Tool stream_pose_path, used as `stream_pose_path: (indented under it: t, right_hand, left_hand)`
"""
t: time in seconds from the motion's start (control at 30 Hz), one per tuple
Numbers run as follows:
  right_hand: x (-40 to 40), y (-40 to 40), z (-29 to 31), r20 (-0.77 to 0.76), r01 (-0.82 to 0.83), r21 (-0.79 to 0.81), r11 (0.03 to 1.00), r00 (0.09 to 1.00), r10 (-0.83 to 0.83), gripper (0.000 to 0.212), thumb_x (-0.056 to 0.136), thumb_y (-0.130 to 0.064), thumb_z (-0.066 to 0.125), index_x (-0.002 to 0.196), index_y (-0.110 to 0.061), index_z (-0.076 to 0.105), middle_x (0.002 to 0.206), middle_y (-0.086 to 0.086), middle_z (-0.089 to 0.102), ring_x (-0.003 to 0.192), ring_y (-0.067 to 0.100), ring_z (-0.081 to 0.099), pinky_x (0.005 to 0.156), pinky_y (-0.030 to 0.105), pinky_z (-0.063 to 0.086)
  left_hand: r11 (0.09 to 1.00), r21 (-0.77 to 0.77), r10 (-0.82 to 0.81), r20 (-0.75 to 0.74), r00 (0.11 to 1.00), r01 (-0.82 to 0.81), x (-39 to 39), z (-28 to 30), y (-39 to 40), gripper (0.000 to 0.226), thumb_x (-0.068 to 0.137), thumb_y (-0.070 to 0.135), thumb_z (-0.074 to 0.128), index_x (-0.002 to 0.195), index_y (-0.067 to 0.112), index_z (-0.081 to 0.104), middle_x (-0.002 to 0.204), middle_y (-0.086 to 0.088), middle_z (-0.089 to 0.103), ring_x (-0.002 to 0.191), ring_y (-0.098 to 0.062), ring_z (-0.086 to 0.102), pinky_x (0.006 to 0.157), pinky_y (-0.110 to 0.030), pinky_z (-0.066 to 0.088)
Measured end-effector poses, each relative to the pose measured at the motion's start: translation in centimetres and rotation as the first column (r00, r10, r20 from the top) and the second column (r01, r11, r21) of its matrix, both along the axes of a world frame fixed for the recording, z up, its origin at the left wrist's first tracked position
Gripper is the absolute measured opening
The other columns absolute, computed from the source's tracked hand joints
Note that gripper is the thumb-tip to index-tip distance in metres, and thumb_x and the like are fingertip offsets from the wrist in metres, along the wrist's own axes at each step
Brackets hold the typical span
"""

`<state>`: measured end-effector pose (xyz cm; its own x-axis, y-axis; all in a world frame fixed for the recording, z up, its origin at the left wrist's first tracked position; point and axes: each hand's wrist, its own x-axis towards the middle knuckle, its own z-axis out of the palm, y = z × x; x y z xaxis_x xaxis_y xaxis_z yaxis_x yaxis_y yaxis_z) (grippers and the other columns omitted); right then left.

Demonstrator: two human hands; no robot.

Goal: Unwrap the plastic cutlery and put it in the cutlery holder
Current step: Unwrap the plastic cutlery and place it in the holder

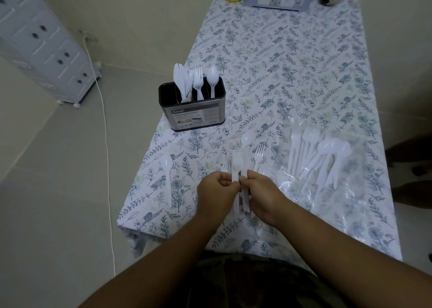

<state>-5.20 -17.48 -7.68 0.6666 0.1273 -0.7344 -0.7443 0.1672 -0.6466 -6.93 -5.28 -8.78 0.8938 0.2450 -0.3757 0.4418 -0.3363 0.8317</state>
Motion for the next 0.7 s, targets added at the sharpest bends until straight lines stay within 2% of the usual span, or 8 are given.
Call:
stream_pose_path:
  t: [0.03,0.13,0.23,0.27,0.43,0.53,0.63,0.7]
  right_hand:
    - [-0.02,0.14,0.17,0.000,-0.013,-0.011,1.000,1.000,0.013,0.027,0.106,-0.007,0.042,0.114,0.006,0.063,0.113,0.031,0.071,0.103,0.041,0.072,0.092,0.052,0.059]
    - [0.04,0.24,-0.02,0.001,-0.045,-0.022,0.999,0.999,0.045,0.033,0.107,-0.017,0.039,0.110,0.003,0.065,0.103,0.027,0.075,0.104,0.046,0.071,0.094,0.060,0.055]
    - [0.20,-0.03,0.04,-0.028,-0.002,0.023,1.000,1.000,0.002,0.031,0.108,-0.010,0.035,0.100,0.003,0.062,0.091,0.019,0.079,0.088,0.028,0.078,0.077,0.043,0.061]
    - [0.22,-0.12,0.10,-0.031,-0.003,0.034,0.999,1.000,0.004,0.029,0.107,-0.008,0.036,0.101,0.002,0.063,0.093,0.020,0.079,0.089,0.027,0.078,0.078,0.041,0.060]
    - [-0.06,-0.35,0.32,0.007,-0.033,-0.034,0.999,0.999,0.033,0.026,0.105,-0.012,0.050,0.115,0.008,0.063,0.108,0.025,0.075,0.097,0.031,0.075,0.084,0.049,0.061]
    - [-0.22,-0.39,0.36,0.061,-0.059,-0.086,0.995,0.996,0.065,0.038,0.100,-0.017,0.060,0.109,0.020,0.054,0.114,0.042,0.061,0.093,0.043,0.069,0.087,0.066,0.054]
    - [-0.27,-0.35,0.11,0.112,-0.081,-0.154,0.985,0.989,0.099,0.042,0.098,-0.021,0.061,0.106,0.020,0.054,0.111,0.045,0.060,0.088,0.045,0.067,0.081,0.064,0.058]
    - [-0.20,-0.25,-0.27,0.128,-0.097,-0.190,0.977,0.984,0.123,0.051,0.091,-0.033,0.064,0.100,0.016,0.054,0.103,0.042,0.063,0.083,0.048,0.065,0.079,0.070,0.055]
  left_hand:
    - [1.000,0.020,-0.009,0.012,1.000,0.009,0.03,0.13,-0.01,0.018,0.078,0.026,0.079,0.090,0.018,0.070,0.077,0.006,0.070,0.071,-0.003,0.066,0.059,-0.011,0.051]
    - [0.999,0.043,-0.032,0.035,0.999,0.031,0.03,0.26,-0.12,0.015,0.080,0.025,0.079,0.091,0.020,0.070,0.075,0.010,0.068,0.068,0.003,0.064,0.055,-0.005,0.046]
    - [0.997,0.047,-0.061,0.065,0.996,0.058,-0.03,0.29,-0.23,0.012,0.083,0.027,0.078,0.093,0.021,0.073,0.075,0.012,0.069,0.067,0.005,0.065,0.057,-0.005,0.046]
    - [0.997,0.043,-0.072,0.079,0.994,0.068,-0.05,0.33,-0.27,0.011,0.084,0.027,0.076,0.093,0.022,0.075,0.075,0.012,0.071,0.068,0.006,0.067,0.058,-0.005,0.047]
    - [0.995,0.008,-0.095,0.066,0.993,0.095,0.03,0.31,-0.07,0.010,0.086,0.024,0.073,0.095,0.021,0.075,0.076,0.009,0.073,0.068,0.003,0.069,0.059,-0.009,0.052]
    - [0.995,-0.011,-0.097,0.054,0.994,0.098,-0.05,0.41,0.20,0.006,0.085,0.020,0.073,0.089,0.024,0.073,0.073,0.010,0.072,0.066,0.005,0.068,0.057,-0.009,0.051]
    - [0.994,-0.031,-0.099,0.064,0.993,0.102,-0.27,0.63,0.14,0.012,0.084,0.017,0.074,0.087,0.028,0.071,0.073,0.011,0.071,0.067,0.005,0.068,0.059,-0.013,0.054]
    - [0.997,-0.003,-0.082,0.072,0.994,0.082,-0.28,0.59,0.15,0.012,0.082,0.018,0.075,0.090,0.026,0.072,0.074,0.013,0.070,0.068,0.006,0.068,0.060,-0.011,0.054]
